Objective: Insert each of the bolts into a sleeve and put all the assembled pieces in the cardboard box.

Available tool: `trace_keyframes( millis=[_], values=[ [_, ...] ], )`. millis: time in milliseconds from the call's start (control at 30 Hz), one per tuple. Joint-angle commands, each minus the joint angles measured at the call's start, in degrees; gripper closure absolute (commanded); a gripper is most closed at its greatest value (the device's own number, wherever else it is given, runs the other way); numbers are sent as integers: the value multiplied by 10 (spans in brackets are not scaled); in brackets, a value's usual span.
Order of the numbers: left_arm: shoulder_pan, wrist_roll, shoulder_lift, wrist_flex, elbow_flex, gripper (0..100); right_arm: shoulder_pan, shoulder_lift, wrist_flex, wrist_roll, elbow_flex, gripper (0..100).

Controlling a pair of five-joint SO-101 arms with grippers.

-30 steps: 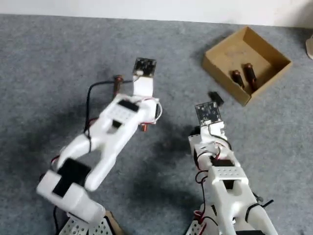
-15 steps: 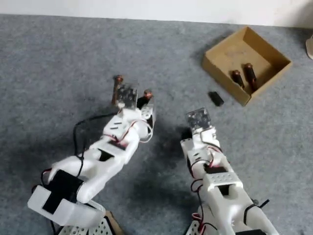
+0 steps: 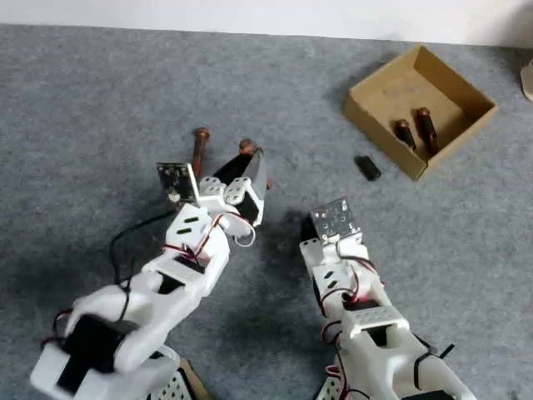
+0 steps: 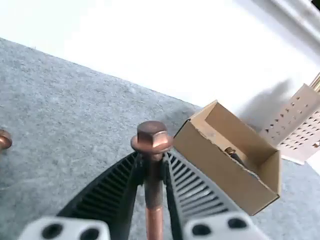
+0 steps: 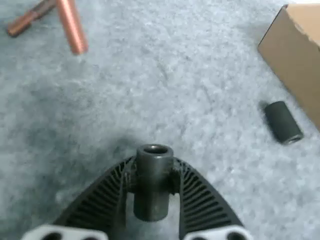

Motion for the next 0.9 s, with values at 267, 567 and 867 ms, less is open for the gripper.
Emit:
trace_keyframes(
  millis=[267, 567, 867],
  values=[
    [65, 30, -189, 138, 53, 995, -32, -15, -26, 0, 14, 992],
    [35, 29, -214, 137, 62, 995, -78, -11, -87, 0, 16, 992],
    [32, 29, -215, 139, 65, 995, -124, -11, -88, -4, 17, 992]
  ],
)
